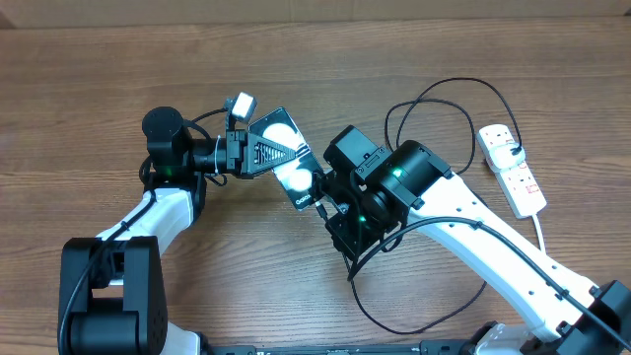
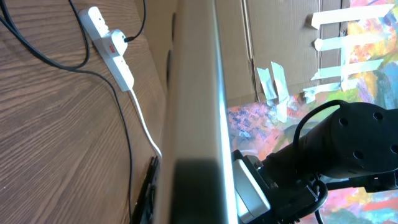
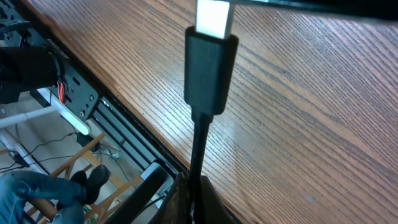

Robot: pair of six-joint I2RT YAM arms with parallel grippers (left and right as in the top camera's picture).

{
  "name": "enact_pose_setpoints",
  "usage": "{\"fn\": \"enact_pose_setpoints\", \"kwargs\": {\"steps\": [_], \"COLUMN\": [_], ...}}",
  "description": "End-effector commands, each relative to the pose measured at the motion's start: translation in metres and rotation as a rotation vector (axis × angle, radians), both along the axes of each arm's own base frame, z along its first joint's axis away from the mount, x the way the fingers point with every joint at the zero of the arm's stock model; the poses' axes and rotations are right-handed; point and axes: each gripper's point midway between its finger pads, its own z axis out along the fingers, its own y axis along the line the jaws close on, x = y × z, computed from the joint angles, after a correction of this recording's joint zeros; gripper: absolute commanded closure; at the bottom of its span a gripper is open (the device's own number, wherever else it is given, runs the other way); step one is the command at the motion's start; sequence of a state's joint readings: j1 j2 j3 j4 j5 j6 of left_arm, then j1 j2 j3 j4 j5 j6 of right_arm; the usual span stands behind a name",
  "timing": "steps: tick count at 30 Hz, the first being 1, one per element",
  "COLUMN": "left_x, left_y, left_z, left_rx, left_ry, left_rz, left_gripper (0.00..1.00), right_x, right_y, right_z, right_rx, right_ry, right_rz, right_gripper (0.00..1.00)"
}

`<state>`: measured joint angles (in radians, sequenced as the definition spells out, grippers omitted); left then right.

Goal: Plug charger to phone and switch on socket

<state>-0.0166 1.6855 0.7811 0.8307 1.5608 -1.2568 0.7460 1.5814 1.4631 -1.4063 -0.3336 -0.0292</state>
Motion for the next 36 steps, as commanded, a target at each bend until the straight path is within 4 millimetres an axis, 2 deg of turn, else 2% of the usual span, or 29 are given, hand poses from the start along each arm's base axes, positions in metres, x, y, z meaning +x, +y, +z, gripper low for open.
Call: {"fn": "enact_pose_setpoints", "kwargs": {"steps": [1, 9, 26, 31, 36], "left_x": [0.0, 0.0, -0.003, -0.003, -0.003], "left_y": [-0.001, -0.001, -0.001, -0.001, -0.001], "left_z": [0.007, 0.007, 0.001, 0.001, 0.001], "left_rx": [-0.002, -0.003, -0.004, -0.004, -0.004], "left_ry": [-0.022, -0.074, -0.113, -0.118, -0.106], "left_rz": [-0.025, -0.025, -0.026, -0.025, -0.026], "left_gripper": [0.96, 0.96, 0.96, 0.96, 0.96], "right_x": [-0.001, 0.002, 0.032, 0.032, 0.036], "right_y": [0.002, 0.003, 0.014, 0.014, 0.018], "right_z": [0.0, 0.0, 0.001, 0.002, 0.003], "right_rx": [0.007, 0.014, 0.042, 0.043, 0.059], "right_ry": [0.004, -0.006, -0.15, -0.15, -0.166], "right_rz": [-0.001, -0.001, -0.014, -0.016, -0.017], "right_gripper": [0.96, 0.96, 0.96, 0.82, 0.81]}}
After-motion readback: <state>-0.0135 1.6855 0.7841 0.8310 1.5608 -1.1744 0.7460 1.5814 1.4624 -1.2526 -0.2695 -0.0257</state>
